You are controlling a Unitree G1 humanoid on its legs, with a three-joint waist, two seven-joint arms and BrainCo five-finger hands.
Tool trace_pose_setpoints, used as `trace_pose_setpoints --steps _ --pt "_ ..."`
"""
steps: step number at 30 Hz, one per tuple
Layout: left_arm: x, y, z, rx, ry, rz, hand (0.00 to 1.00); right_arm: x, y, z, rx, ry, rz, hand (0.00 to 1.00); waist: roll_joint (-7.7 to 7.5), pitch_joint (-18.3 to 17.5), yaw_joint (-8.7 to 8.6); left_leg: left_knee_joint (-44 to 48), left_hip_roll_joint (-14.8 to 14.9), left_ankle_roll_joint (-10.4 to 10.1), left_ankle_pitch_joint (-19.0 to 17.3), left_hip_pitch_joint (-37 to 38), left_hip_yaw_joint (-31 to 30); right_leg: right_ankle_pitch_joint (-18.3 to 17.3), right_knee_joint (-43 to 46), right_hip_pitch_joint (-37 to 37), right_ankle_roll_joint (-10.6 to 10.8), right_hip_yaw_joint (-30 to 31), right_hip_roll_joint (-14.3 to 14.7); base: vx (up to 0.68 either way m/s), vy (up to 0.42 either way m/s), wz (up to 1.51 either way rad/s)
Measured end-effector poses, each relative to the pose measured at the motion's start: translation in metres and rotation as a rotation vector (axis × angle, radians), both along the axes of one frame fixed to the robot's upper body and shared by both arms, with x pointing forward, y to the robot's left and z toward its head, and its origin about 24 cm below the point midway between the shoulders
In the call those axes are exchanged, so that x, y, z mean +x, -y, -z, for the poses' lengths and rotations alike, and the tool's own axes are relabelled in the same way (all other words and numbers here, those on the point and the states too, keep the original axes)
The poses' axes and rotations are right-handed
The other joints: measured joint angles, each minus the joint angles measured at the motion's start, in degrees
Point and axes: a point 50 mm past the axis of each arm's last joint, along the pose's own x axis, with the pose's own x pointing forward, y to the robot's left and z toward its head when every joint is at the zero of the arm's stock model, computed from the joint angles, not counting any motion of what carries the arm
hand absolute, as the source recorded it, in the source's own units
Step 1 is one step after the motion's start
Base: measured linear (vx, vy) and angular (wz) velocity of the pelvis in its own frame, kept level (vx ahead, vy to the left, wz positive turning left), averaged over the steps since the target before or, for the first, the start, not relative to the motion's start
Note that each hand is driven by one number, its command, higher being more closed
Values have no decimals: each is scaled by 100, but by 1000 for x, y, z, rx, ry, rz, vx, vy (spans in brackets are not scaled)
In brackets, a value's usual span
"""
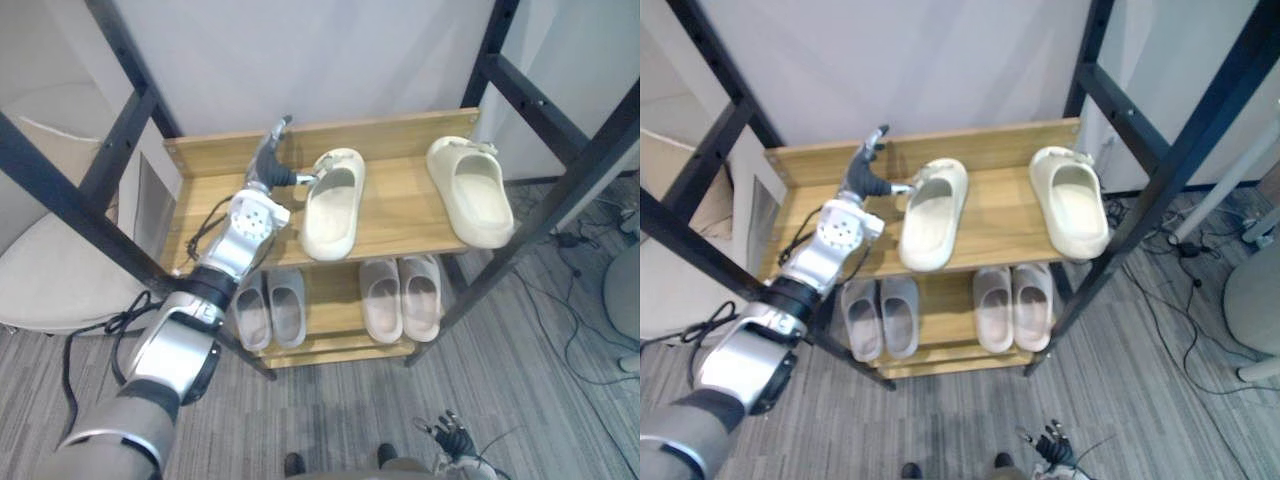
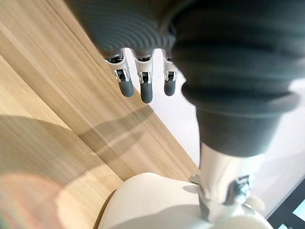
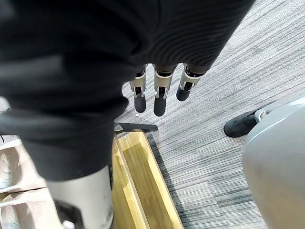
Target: Organize the slippers on the shoe rack
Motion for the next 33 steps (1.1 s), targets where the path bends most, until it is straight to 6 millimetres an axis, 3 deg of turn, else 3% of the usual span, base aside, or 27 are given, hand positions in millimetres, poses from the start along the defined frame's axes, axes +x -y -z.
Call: trace_pose_setpoints --steps 6,17,27,32,33 --pt "-1 5 -2 -20 9 17 0 0 1 0 -3 -2 -1 0 14 16 1 0 -4 0 0 27 -32 17 -49 65 1 -38 -3 0 0 2" --pt "-8 35 2 -43 10 109 0 1 3 -1 -13 -1 -13 0 52 95 -17 1 -11 1 1 19 -118 16 -73 112 1 -134 -7 -6 -8 3" --pt "-9 40 6 -13 4 122 0 1 4 -1 -13 -5 -13 0 46 141 -75 1 -15 0 0 25 -149 17 -125 167 0 -169 -10 -2 -4 1" --pt "-5 33 18 9 -50 87 0 0 5 -1 -13 -5 -7 0 53 164 -115 0 -13 -1 -1 25 -118 17 -126 151 0 -140 -11 -14 -12 -3" --pt "-5 33 17 10 -50 87 100 -1 5 0 -14 -7 -3 0 58 171 -112 0 -12 -2 -2 25 -101 18 -126 144 -1 -131 -10 -9 -7 -4"
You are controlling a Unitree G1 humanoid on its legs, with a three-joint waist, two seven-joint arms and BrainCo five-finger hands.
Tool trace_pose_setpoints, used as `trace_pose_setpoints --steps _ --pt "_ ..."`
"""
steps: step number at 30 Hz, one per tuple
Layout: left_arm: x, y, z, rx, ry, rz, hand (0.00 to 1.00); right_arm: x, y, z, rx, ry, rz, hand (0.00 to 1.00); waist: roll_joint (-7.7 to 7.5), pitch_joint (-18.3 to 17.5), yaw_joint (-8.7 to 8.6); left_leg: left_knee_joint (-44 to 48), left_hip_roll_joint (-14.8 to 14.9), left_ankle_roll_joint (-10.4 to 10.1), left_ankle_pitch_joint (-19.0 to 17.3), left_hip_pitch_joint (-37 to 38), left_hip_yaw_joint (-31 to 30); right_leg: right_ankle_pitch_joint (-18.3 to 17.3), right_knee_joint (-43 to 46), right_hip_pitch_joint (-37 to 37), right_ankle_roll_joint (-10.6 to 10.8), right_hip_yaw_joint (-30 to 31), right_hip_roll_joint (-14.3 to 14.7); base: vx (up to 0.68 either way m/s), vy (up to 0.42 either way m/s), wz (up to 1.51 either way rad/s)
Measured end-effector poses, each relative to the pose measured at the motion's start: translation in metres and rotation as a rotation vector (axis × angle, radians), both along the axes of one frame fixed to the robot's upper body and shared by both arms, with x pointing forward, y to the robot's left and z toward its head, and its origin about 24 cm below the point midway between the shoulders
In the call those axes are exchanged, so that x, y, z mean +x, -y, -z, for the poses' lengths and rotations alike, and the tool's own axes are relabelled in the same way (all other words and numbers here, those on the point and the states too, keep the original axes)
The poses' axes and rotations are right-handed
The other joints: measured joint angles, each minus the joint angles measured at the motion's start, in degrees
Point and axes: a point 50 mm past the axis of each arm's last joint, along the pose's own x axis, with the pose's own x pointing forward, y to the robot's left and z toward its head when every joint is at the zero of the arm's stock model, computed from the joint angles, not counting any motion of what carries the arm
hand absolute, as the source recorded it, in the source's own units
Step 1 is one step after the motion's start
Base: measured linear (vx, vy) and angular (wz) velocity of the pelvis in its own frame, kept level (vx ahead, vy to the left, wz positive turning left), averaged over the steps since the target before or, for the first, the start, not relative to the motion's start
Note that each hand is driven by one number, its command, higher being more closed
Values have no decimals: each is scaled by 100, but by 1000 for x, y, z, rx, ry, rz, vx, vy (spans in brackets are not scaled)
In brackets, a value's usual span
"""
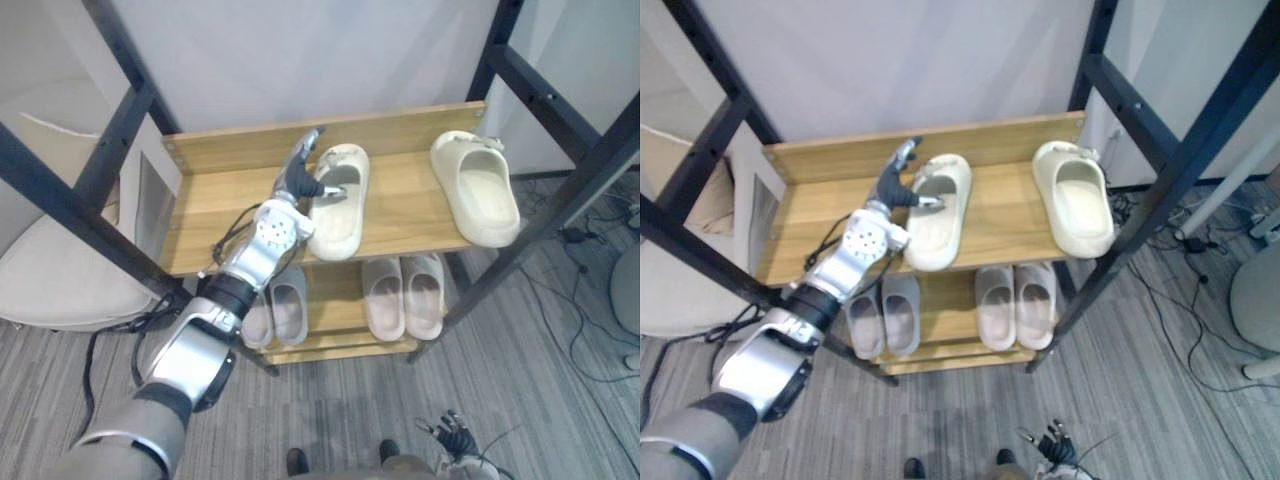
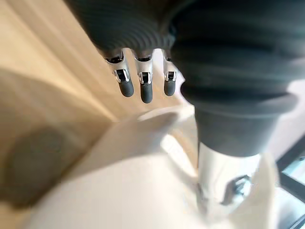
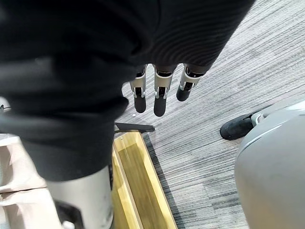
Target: Organize the slippers on the shoe rack
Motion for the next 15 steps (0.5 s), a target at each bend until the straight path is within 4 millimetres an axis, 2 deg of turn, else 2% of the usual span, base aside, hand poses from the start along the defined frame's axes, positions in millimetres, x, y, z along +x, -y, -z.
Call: trace_pose_setpoints --steps 5,15 --pt "7 -6 -7 10 -2 -29 100 0 2 -1 -2 4 8 0 42 46 19 -1 17 -3 -12 -9 164 39 14 -95 5 155 10 -13 -4 -16" --pt "11 -6 -24 10 40 -36 100 -2 7 -1 -6 5 41 0 132 105 18 -2 48 -18 -25 -24 276 52 22 -173 14 263 34 -11 -14 -6"
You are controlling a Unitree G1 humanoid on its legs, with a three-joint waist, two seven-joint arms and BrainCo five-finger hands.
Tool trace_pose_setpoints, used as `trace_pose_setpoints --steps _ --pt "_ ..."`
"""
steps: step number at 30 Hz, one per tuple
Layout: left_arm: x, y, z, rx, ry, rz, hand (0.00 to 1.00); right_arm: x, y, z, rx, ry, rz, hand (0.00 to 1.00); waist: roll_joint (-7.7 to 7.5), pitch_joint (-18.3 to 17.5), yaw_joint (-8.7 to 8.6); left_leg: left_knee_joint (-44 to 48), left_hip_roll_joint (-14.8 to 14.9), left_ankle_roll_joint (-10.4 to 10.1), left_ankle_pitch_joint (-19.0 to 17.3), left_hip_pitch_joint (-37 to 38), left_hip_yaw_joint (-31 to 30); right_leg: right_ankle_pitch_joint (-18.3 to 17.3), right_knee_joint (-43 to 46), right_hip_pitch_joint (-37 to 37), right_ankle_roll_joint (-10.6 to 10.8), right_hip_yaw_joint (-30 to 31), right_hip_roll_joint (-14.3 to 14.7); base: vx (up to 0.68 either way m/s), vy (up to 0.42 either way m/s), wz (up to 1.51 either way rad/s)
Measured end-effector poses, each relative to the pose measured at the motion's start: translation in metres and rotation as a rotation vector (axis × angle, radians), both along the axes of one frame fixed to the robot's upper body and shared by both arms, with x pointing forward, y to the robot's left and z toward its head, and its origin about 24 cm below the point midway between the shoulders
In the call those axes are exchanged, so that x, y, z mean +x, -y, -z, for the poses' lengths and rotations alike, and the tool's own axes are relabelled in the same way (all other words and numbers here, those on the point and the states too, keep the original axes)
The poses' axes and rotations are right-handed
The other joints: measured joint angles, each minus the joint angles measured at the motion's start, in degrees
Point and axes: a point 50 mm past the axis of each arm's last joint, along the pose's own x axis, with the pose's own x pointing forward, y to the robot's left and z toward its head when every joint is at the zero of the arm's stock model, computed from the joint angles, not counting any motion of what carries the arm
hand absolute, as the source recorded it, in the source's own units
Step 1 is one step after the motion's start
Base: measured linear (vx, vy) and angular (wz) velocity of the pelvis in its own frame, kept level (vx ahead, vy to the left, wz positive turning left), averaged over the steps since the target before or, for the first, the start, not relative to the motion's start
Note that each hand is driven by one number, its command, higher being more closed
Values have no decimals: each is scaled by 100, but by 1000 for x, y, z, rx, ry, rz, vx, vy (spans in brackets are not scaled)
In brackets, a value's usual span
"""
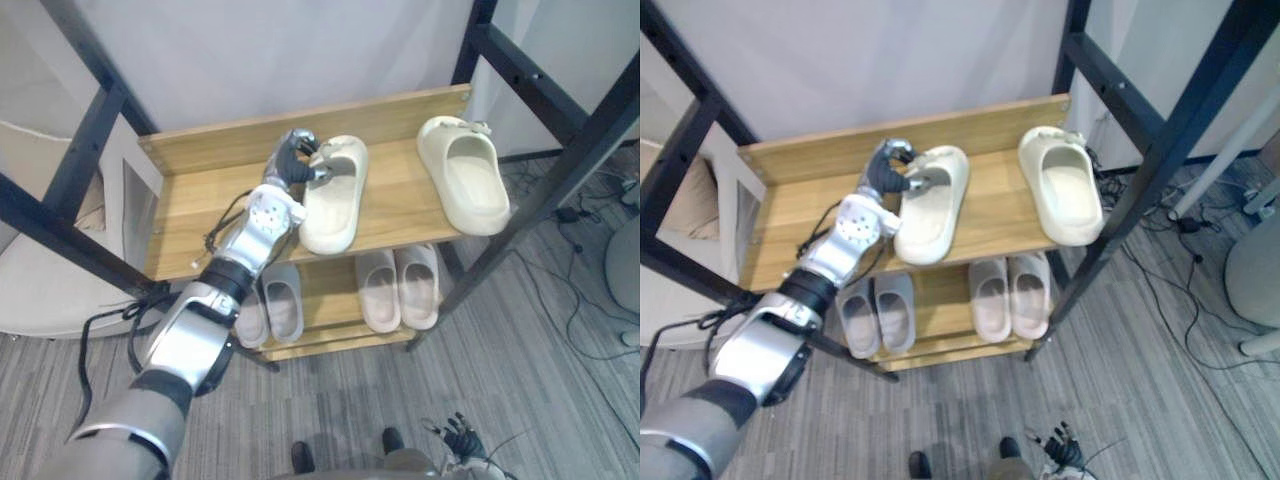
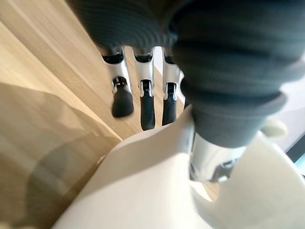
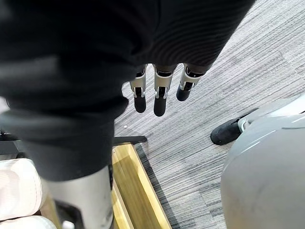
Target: Organize the slippers on the shoe rack
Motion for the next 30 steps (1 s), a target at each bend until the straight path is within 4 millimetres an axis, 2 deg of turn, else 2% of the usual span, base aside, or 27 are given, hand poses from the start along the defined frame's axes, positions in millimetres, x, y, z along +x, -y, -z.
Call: trace_pose_setpoints --steps 14,17,21,26,30 --pt "0 2 0 -51 -2 -9 100 0 1 0 -1 0 4 0 22 11 1 2 -16 2 2 0 -44 2 -1 61 -1 -42 -12 -2 -8 2" --pt "-5 15 -2 -113 12 24 100 0 2 0 -6 -5 -11 0 45 20 1 69 -33 4 4 -50 -160 1 0 103 -2 -150 -27 -33 -22 15" --pt "-9 20 -3 -127 25 43 100 0 4 0 -14 -13 -18 0 96 27 14 107 -32 6 5 -74 -192 -8 38 92 3 -158 -31 -48 -19 5" --pt "-18 48 -8 -157 45 135 100 -1 5 0 -9 -14 -9 0 107 24 34 119 -52 16 12 -68 -208 -35 101 80 37 -137 -54 -22 -4 1" --pt "-21 58 -5 -158 36 161 100 -2 5 0 1 -15 9 0 112 21 30 121 -50 17 12 -51 -179 -71 197 6 57 -95 -55 -27 -8 -6"
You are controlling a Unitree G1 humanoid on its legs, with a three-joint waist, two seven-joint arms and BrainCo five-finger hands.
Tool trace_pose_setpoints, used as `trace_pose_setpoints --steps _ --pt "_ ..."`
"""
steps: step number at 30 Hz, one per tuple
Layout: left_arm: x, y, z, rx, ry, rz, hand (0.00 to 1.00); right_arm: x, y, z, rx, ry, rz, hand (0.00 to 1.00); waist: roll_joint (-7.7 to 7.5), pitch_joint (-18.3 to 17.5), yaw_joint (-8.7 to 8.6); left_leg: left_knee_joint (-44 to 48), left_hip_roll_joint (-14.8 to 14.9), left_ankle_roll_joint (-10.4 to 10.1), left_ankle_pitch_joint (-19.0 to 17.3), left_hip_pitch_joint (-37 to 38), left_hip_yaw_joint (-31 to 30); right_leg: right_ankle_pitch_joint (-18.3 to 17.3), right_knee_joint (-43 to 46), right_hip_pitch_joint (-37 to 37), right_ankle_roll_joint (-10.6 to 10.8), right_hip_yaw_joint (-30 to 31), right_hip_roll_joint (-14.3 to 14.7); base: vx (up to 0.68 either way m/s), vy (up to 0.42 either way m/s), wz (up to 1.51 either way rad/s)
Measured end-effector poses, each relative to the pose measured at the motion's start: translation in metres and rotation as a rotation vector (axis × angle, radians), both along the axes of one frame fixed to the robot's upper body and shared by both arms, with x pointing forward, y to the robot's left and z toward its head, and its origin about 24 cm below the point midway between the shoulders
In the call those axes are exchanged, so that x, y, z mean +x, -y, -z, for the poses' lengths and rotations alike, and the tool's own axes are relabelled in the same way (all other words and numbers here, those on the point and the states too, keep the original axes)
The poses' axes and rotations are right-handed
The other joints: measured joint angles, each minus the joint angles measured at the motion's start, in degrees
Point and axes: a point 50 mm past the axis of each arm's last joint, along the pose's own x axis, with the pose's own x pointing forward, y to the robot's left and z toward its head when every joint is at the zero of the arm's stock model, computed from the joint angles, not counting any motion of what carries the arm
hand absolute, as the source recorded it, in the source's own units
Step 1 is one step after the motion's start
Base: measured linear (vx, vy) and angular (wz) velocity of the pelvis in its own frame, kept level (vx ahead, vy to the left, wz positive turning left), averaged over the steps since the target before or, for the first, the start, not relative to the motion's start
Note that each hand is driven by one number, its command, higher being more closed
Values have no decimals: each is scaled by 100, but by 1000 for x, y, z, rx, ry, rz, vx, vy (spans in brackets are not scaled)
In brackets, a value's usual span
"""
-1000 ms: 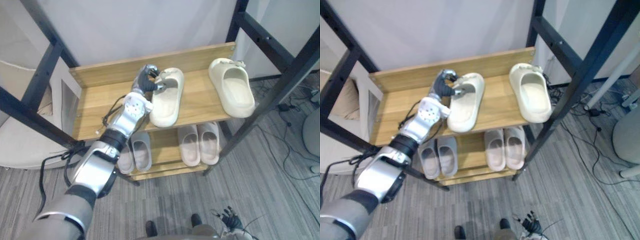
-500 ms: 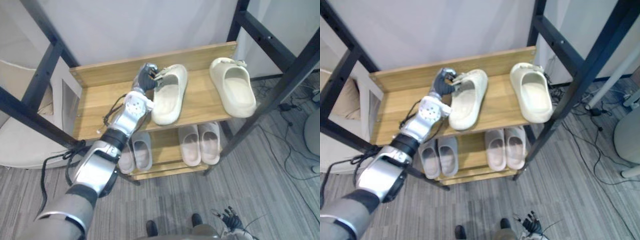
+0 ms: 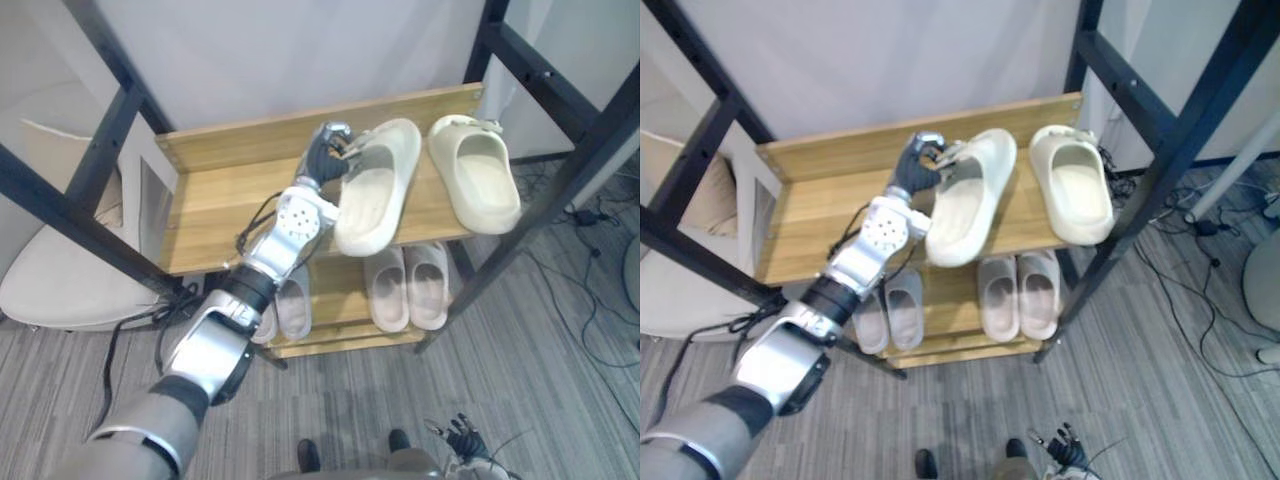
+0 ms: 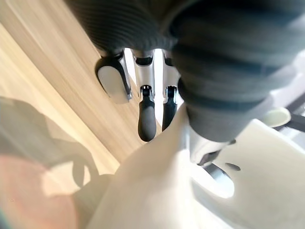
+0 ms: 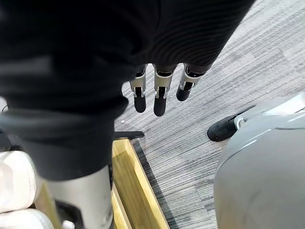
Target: Organize the slippers on the shoe rack
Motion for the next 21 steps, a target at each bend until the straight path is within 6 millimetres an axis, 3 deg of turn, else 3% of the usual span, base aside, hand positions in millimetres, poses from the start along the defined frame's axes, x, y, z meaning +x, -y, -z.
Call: trace_pose_setpoints --steps 9,21 --pt "1 9 7 -10 -45 7 100 -2 1 0 0 -1 23 0 5 -8 -8 -3 4 6 4 8 112 -51 188 -168 18 139 -2 -21 -1 -7" --pt "12 -4 7 -30 -91 -61 100 -6 1 1 8 1 69 0 4 -8 -28 -22 36 25 -11 -39 395 -65 368 -476 43 447 10 -14 -7 -13"
